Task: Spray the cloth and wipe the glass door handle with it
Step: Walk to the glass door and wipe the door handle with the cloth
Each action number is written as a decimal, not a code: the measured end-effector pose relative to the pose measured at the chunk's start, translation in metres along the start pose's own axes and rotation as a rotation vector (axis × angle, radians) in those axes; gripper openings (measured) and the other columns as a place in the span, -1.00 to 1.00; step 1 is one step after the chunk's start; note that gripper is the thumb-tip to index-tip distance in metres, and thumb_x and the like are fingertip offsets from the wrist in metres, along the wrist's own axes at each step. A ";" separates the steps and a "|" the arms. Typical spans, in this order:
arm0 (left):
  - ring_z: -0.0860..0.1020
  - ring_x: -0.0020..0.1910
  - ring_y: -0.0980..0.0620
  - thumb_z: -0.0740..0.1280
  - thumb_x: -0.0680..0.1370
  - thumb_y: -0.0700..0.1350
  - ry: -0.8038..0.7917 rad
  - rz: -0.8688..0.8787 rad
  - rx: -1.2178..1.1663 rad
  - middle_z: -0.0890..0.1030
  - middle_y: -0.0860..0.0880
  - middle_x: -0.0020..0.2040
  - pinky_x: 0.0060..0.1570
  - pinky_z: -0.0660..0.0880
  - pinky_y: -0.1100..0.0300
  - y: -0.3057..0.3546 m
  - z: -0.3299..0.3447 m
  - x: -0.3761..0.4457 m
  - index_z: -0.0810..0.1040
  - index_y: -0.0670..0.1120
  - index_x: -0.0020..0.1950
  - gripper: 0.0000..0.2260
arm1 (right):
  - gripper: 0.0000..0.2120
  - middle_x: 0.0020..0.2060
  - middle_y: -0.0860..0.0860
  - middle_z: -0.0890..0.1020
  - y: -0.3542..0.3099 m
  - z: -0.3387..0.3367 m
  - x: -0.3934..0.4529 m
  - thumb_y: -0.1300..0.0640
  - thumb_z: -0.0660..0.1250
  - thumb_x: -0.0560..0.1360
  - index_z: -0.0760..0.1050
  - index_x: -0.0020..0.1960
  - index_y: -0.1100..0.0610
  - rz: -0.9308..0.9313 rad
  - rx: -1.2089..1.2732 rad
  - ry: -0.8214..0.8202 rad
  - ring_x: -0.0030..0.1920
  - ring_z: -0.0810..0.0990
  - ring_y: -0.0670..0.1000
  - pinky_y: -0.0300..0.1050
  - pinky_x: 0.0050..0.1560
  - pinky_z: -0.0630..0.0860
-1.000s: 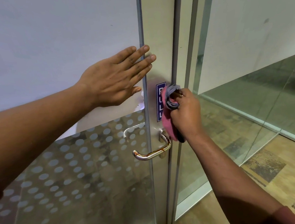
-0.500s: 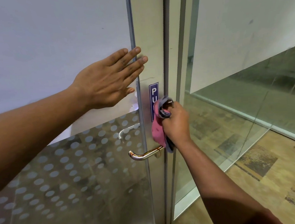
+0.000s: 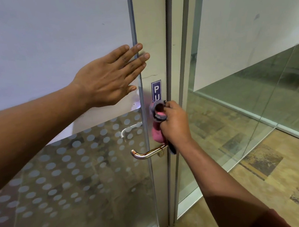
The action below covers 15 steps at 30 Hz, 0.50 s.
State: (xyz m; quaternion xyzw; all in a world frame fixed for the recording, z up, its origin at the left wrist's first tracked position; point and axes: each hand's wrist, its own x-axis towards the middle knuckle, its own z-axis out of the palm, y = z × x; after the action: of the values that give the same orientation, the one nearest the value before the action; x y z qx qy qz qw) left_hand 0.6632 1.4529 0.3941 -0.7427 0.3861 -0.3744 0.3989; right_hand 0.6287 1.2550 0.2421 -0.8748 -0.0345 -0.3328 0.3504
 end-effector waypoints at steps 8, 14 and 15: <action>-0.24 0.63 -0.23 -0.42 0.64 0.14 -0.040 -0.002 -0.013 -0.21 -0.23 0.64 0.62 -0.07 -0.12 0.000 -0.003 0.000 -0.24 -0.20 0.63 -0.36 | -0.70 0.05 0.14 0.59 -0.005 -0.047 0.048 0.31 0.36 0.43 0.65 0.14 0.18 -0.231 -0.286 0.067 -0.07 0.59 0.20 -0.10 -0.13 0.46; -0.24 0.63 -0.23 -0.43 0.64 0.13 -0.035 0.001 0.000 -0.21 -0.23 0.65 0.62 -0.08 -0.12 0.000 -0.001 0.000 -0.25 -0.20 0.63 -0.36 | -0.78 -0.01 0.11 0.65 0.010 -0.025 0.036 0.29 0.37 0.38 0.68 0.00 0.25 -0.252 -0.357 0.025 -0.19 0.63 0.20 0.00 -0.28 0.58; -0.24 0.64 -0.23 -0.43 0.64 0.13 -0.035 0.002 0.000 -0.21 -0.23 0.65 0.62 -0.08 -0.12 0.000 -0.001 0.000 -0.25 -0.20 0.63 -0.36 | -0.79 -0.03 0.11 0.65 0.013 -0.023 0.034 0.29 0.37 0.37 0.68 -0.02 0.25 -0.245 -0.367 0.019 -0.20 0.63 0.20 0.01 -0.29 0.58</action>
State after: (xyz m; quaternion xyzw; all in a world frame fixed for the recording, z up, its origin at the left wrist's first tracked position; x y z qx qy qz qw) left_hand 0.6621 1.4528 0.3946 -0.7486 0.3798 -0.3610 0.4062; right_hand 0.6458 1.2254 0.2673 -0.9099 -0.0761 -0.3820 0.1425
